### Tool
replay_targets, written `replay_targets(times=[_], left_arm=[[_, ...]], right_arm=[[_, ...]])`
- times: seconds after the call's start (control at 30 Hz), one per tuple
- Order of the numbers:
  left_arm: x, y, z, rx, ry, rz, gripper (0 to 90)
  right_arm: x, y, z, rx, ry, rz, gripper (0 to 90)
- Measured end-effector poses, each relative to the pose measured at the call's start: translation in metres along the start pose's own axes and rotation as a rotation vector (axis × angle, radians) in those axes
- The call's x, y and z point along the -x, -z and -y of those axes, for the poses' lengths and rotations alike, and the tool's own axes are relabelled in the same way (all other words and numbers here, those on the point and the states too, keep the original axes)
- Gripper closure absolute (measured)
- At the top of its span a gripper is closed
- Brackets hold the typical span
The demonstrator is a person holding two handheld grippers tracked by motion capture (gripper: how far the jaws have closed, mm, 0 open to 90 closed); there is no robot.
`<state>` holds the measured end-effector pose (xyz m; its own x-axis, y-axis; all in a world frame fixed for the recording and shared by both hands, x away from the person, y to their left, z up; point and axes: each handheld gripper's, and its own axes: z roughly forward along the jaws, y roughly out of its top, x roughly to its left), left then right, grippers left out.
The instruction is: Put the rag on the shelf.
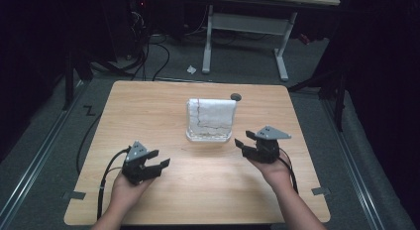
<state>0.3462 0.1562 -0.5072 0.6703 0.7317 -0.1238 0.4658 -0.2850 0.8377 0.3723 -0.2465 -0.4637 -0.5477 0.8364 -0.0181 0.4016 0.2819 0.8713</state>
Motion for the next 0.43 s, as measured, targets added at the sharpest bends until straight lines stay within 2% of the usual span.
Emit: replay_targets(times=[0.03, 0.07, 0.1, 0.13, 0.17, 0.2, 0.23, 0.27, 0.3, 0.37, 0.43], left_arm=[[0.002, 0.002, 0.009, -0.018, -0.003, -0.004, 40.5], [0.002, 0.005, 0.016, -0.044, 0.007, 0.01, 41.3], [0.002, 0.006, 0.019, -0.093, 0.026, 0.031, 42.1], [0.001, 0.007, 0.02, -0.128, 0.025, 0.035, 38.8], [0.002, 0.01, 0.022, -0.119, 0.006, 0.017, 36.6], [0.001, 0.013, 0.024, -0.105, -0.008, 0.003, 38.9], [-0.001, 0.013, 0.025, -0.107, 0.003, 0.004, 39.9], [-0.003, 0.012, 0.026, -0.111, 0.016, 0.012, 39.6], [-0.004, 0.012, 0.026, -0.104, 0.028, 0.02, 39.7], [-0.005, 0.01, 0.025, -0.081, 0.049, 0.043, 39.7], [-0.005, 0.006, 0.022, -0.098, 0.067, 0.09, 39.7]], right_arm=[[-0.003, 0.001, 0.01, -0.005, -0.003, 0.005, 43.6], [-0.006, 0.003, 0.021, -0.008, -0.011, 0.011, 42.8], [-0.01, 0.006, 0.032, -0.011, -0.024, 0.016, 41.9], [-0.013, 0.011, 0.046, -0.002, -0.049, 0.009, 42.3], [-0.016, 0.015, 0.062, 0.011, -0.078, -0.008, 44.9], [-0.019, 0.016, 0.07, -0.033, -0.086, -0.05, 41.1], [-0.021, 0.017, 0.072, -0.078, -0.061, -0.071, 39.8], [-0.024, 0.019, 0.077, -0.082, -0.02, -0.043, 44.1], [-0.024, 0.02, 0.081, -0.084, -0.013, -0.034, 44.3], [-0.021, 0.017, 0.081, -0.107, -0.037, -0.042, 42.7], [-0.019, 0.016, 0.079, -0.084, -0.021, -0.024, 42.8]])
